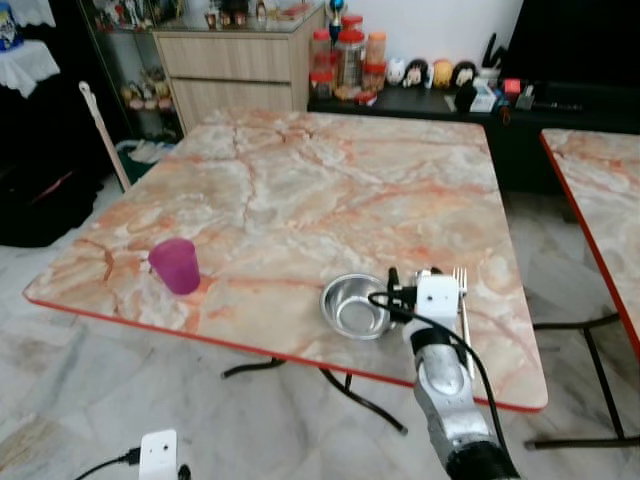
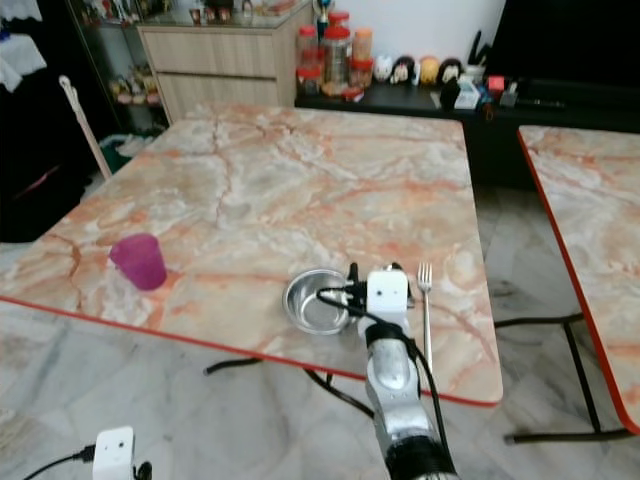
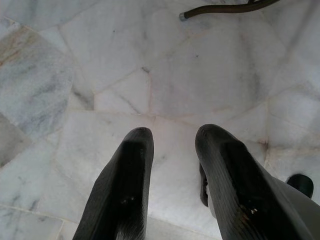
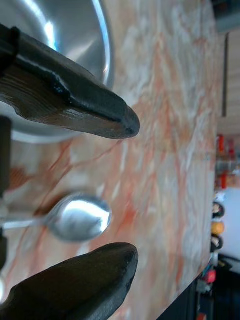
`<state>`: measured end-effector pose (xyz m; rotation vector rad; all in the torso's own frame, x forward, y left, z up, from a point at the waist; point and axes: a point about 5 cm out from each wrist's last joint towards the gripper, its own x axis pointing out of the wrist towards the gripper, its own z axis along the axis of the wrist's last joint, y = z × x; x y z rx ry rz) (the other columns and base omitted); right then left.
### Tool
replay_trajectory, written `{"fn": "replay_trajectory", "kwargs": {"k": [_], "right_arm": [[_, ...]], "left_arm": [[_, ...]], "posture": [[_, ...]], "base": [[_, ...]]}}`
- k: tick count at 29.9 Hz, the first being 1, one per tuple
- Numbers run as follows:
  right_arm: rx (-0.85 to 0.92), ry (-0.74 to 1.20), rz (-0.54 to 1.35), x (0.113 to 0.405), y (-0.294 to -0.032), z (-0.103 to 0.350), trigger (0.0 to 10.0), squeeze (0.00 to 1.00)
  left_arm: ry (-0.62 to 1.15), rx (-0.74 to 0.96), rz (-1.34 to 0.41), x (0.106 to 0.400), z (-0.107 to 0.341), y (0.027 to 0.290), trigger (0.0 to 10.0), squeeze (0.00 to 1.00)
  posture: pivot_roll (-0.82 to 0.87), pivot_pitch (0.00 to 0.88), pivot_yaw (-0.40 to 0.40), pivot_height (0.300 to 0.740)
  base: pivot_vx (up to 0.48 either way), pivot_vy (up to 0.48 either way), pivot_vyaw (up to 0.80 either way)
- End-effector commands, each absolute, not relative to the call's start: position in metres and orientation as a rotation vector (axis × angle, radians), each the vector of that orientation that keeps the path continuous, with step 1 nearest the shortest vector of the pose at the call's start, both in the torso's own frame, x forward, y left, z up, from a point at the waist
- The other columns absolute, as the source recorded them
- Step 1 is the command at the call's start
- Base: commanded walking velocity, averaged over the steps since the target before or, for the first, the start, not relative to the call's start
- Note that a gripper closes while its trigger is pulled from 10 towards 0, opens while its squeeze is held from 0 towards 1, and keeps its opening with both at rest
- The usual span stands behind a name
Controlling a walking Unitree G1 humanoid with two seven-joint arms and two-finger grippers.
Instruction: Setting the table
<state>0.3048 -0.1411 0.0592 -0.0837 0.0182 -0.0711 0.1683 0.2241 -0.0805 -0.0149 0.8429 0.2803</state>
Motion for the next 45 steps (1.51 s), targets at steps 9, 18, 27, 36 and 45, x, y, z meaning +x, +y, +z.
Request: {"fn": "replay_trajectory", "kwargs": {"k": [9,18,27,36,45], "right_arm": [[-0.049,0.062,-0.211,0.299,-0.162,0.059,10.0,0.00],[0.007,0.153,-0.156,0.300,-0.155,0.052,10.0,0.00],[0.014,0.198,-0.153,0.297,-0.152,0.046,10.0,0.00],[0.022,0.235,-0.177,0.298,-0.156,0.046,10.0,0.00],[0.020,0.295,-0.159,0.300,-0.153,0.043,10.0,0.00]], "left_arm": [[0.824,-0.006,0.269,0.173,-0.078,0.225,10.0,0.00],[0.825,0.003,0.281,0.173,-0.078,0.226,10.0,0.00],[0.830,0.003,0.283,0.172,-0.078,0.227,10.0,0.00],[0.833,-0.006,0.279,0.172,-0.079,0.226,10.0,0.00],[0.843,-0.011,0.281,0.171,-0.080,0.225,10.0,0.00]], "posture": [[-0.02,0.000,0.028,0.732],[-0.01,0.000,0.026,0.732],[-0.02,0.000,0.026,0.732],[-0.02,0.000,0.024,0.732],[-0.02,0.000,0.020,0.732]], "base": [[0.000,0.000,0.00],[0.000,0.000,0.00],[0.000,0.000,0.00],[0.000,0.000,0.00],[0.000,0.000,0.00]]}}
